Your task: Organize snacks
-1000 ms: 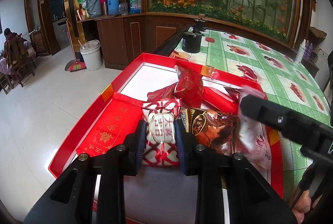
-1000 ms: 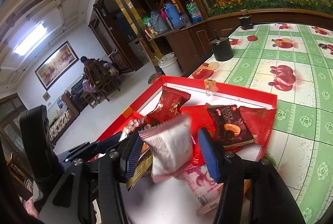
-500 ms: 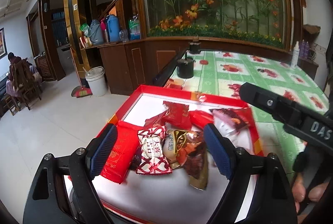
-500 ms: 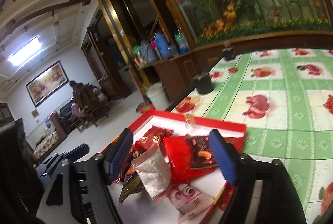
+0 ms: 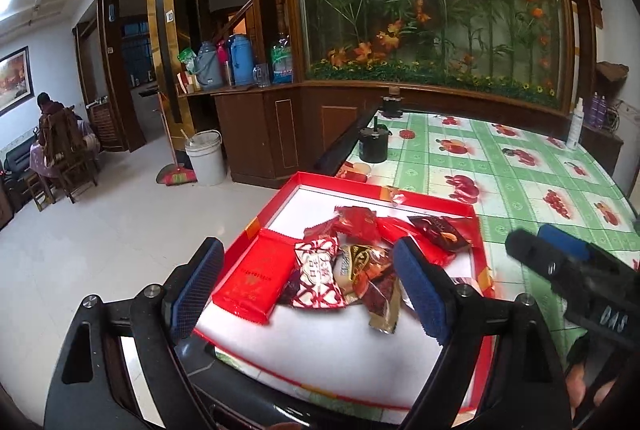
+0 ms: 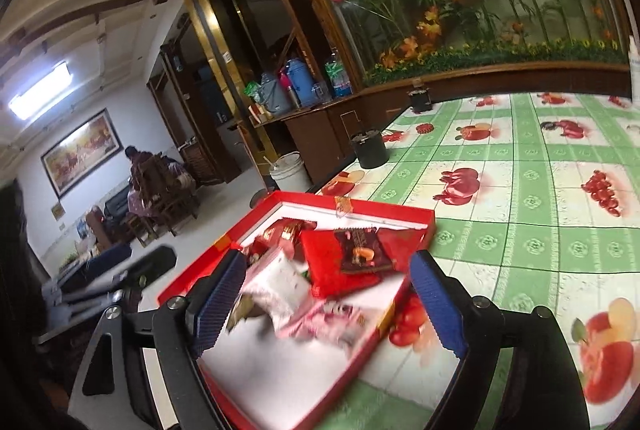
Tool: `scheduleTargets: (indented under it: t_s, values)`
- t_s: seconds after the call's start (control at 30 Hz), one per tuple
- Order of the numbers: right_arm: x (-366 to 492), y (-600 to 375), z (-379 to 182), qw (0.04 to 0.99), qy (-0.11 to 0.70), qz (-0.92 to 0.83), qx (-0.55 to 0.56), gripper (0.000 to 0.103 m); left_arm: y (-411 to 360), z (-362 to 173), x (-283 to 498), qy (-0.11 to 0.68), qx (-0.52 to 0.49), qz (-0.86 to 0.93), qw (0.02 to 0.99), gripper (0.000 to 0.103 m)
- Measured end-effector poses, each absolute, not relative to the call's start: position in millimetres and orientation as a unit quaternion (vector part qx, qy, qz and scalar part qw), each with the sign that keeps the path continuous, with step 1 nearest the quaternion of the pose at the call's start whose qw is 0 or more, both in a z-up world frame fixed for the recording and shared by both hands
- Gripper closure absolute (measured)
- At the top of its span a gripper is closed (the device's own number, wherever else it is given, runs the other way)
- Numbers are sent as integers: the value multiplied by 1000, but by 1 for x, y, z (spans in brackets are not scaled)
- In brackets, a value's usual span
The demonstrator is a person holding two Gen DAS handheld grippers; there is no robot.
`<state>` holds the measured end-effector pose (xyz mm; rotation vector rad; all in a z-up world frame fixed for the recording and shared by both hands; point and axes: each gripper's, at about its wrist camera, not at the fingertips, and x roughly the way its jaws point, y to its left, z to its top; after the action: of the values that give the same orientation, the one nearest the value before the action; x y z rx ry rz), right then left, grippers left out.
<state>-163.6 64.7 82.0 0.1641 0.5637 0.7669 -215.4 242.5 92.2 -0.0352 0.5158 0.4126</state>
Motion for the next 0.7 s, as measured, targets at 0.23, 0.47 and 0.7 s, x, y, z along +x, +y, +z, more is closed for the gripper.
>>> scheduleTargets:
  t_s: [0.23, 0.47, 0.7]
  values:
    - [-195, 67, 84, 883, 261, 387, 43, 17, 236, 100, -235, 234, -23, 201, 951, 16]
    - [-216, 69, 90, 881, 244, 405, 26, 17, 231, 105, -257, 221, -23, 218, 950, 16]
    - [-238, 67, 101, 884, 219, 413, 7, 17, 224, 107, -275, 214, -17, 223, 951, 16]
